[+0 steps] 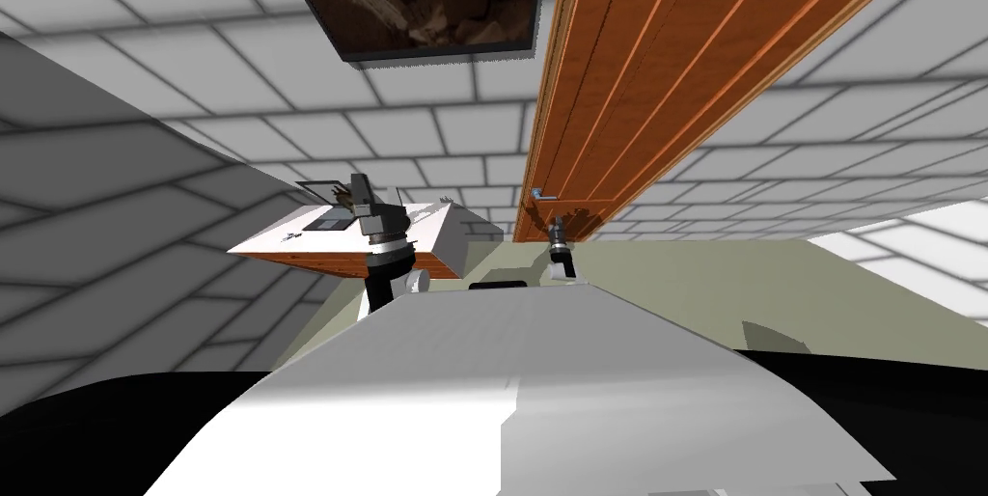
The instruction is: Pull the door open
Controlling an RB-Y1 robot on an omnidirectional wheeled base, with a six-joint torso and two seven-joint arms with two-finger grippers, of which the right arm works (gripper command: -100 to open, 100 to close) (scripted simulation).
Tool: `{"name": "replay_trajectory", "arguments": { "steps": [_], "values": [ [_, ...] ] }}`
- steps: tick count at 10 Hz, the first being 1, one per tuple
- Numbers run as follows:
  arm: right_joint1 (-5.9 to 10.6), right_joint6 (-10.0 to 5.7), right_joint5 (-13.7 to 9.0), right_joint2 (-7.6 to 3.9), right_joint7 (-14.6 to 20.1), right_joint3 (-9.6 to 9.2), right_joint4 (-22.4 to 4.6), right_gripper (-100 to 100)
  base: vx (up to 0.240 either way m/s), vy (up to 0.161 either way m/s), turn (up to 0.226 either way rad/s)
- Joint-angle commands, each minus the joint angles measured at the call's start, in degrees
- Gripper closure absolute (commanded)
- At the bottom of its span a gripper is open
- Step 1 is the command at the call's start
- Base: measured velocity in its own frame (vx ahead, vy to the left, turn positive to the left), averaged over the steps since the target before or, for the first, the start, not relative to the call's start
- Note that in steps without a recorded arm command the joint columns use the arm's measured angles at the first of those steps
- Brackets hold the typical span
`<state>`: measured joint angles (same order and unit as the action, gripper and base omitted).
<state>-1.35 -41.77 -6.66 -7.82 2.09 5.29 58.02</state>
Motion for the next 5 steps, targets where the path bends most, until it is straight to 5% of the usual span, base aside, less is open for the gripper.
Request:
{"name": "replay_trajectory", "arguments": {
  "steps": [1,5],
  "values": [
    [0.92,-0.58,-0.27,-0.04,-0.07,0.28,-2.48,-100,0.061,-0.058,0.115],
    [2.49,-1.44,-0.87,-0.18,-0.14,0.86,-7.17,-100,0.068,-0.065,0.111]
  ]
}}
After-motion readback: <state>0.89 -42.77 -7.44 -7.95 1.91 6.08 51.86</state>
